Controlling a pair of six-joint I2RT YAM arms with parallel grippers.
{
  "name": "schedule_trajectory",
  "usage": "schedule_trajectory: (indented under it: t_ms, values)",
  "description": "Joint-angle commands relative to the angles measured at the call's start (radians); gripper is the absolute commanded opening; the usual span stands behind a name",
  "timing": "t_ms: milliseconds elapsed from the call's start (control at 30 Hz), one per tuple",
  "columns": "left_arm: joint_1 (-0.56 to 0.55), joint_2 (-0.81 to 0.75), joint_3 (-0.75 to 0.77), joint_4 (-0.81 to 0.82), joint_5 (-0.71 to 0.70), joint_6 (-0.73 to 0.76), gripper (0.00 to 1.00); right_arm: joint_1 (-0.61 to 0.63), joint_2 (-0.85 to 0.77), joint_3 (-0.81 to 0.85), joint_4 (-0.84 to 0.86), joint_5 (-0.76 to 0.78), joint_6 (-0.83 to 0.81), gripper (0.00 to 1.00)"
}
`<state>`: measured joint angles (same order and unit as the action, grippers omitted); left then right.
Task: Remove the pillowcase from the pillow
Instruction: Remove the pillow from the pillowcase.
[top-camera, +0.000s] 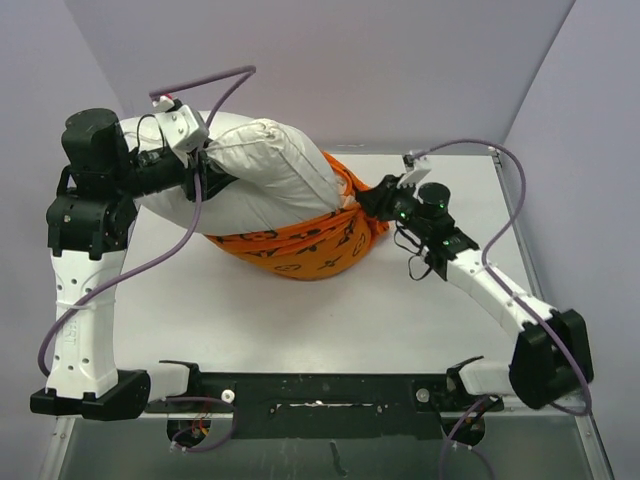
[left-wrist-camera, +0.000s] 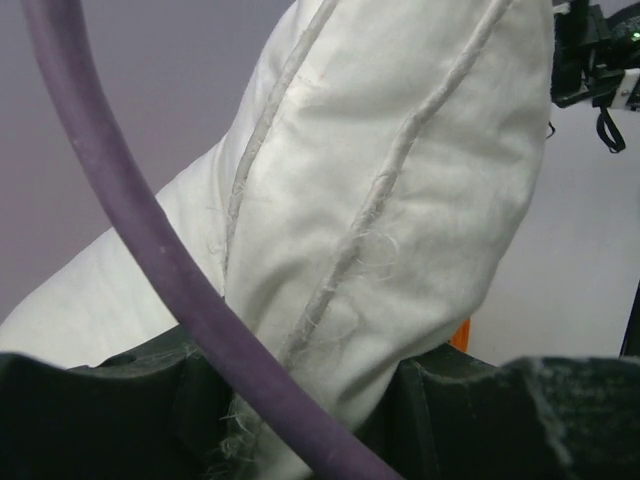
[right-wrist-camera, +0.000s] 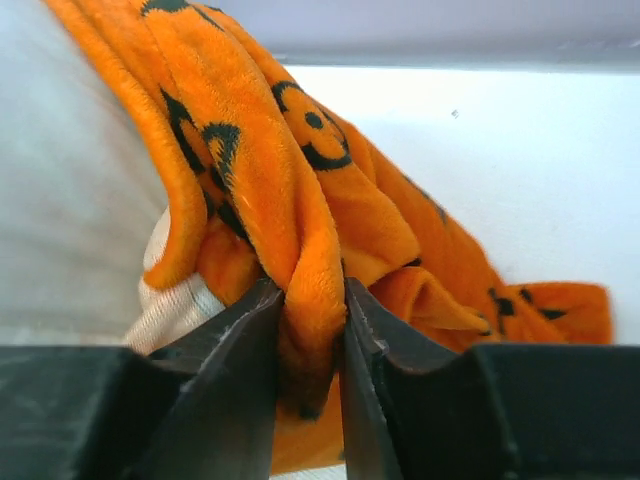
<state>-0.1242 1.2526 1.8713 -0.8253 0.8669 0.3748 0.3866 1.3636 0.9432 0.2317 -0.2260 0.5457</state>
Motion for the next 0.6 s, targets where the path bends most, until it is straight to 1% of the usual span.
schedule_trajectory:
  t_ms: [0, 67, 100, 200, 233, 300, 400, 467, 567]
  values:
    - [0.035, 0.018, 0.152, 0.219, -0.053, -0.172, 0.00, -0.060, -0.218, -0.102, -0.067, 0.197, -0.252, 0.36]
    - [0.018, 0.056, 0.187, 0.223, -0.084, -0.227, 0.00, 0.027, -0.324, -0.100, -0.014, 0.182, -0.408, 0.52]
    - [-0.001, 0.080, 0.211, 0.214, -0.115, -0.243, 0.00, 0.084, -0.362, -0.090, -0.019, 0.182, -0.491, 0.56]
    - [-0.088, 0.138, 0.249, 0.195, -0.251, -0.220, 0.00, 0.253, -0.438, -0.072, -0.044, 0.216, -0.710, 0.63]
    - [-0.125, 0.143, 0.245, 0.200, -0.305, -0.201, 0.00, 0.308, -0.458, -0.074, -0.041, 0.237, -0.767, 0.66]
    - [-0.218, 0.165, 0.236, 0.202, -0.432, -0.137, 0.00, 0.414, -0.483, -0.073, -0.040, 0.220, -0.905, 0.71]
    - [-0.329, 0.205, 0.249, 0.207, -0.567, -0.061, 0.00, 0.594, -0.424, -0.014, -0.088, 0.252, -1.099, 0.75]
    - [-0.359, 0.239, 0.281, 0.197, -0.597, -0.048, 0.00, 0.730, -0.339, 0.064, -0.157, 0.294, -1.237, 0.77]
    - [-0.380, 0.274, 0.315, 0.181, -0.616, -0.020, 0.00, 0.809, -0.191, 0.198, -0.268, 0.309, -1.391, 0.78]
